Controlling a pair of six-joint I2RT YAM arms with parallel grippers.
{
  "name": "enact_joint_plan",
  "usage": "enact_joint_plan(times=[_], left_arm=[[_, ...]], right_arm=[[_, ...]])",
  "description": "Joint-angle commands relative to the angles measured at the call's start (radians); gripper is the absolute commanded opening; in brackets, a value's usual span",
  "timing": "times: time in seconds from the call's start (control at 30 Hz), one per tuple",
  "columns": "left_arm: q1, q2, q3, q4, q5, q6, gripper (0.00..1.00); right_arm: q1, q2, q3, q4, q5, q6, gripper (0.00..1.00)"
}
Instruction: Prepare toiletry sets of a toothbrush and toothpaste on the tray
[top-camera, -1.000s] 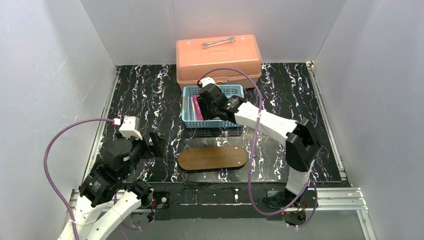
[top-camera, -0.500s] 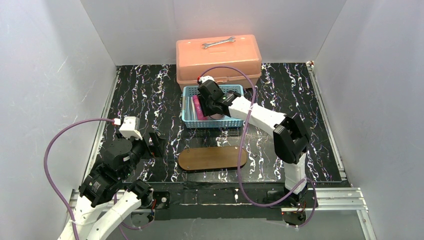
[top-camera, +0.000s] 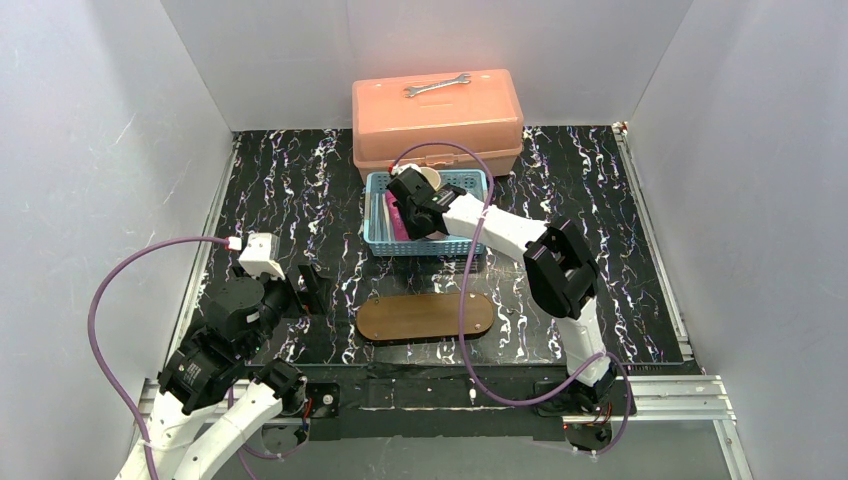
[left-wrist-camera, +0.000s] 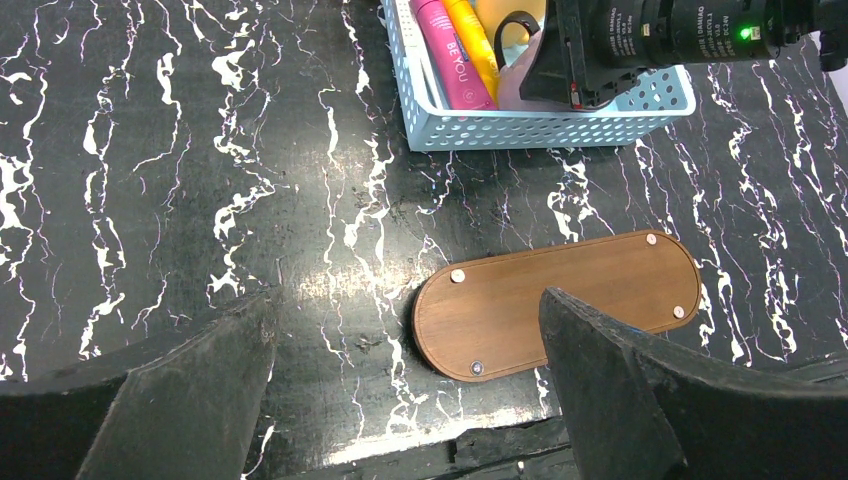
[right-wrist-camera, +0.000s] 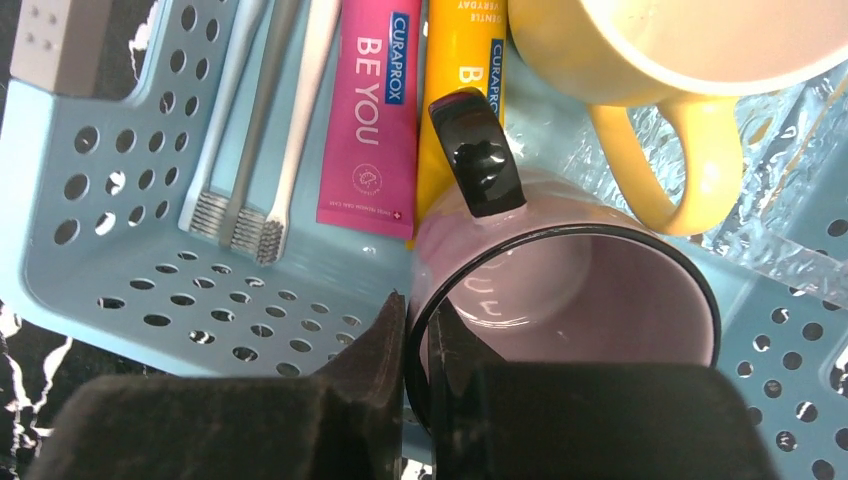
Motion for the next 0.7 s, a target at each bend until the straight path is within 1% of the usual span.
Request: enact_joint_plan(times=[0.0, 0.03, 0.43, 0.67], left_arm=[[-0.003, -0.007, -0.004, -0.006, -0.002, 0.008, 1.0], [-0.003, -0.007, -0.003, -0.006, -0.003, 0.008, 0.99], [-0.003, -0.006, -0.005, -0.006, -0.007, 0.008, 0.99], [-0.003, -0.003, -0.005, -0.006, -0.011, 0.008, 0.99]], right_arm=[[-0.006, -0.005, 0.063, -0.014, 0.021, -0.018, 0.05], [-0.006, -0.011, 0.064, -0.014, 0.021, -0.021, 0.01], [0.0, -0.113, 0.066, 0.003, 0.018, -0.062, 0.01], [0.02, -0.169, 0.108, -0.032, 0.023, -0.102, 0.01]])
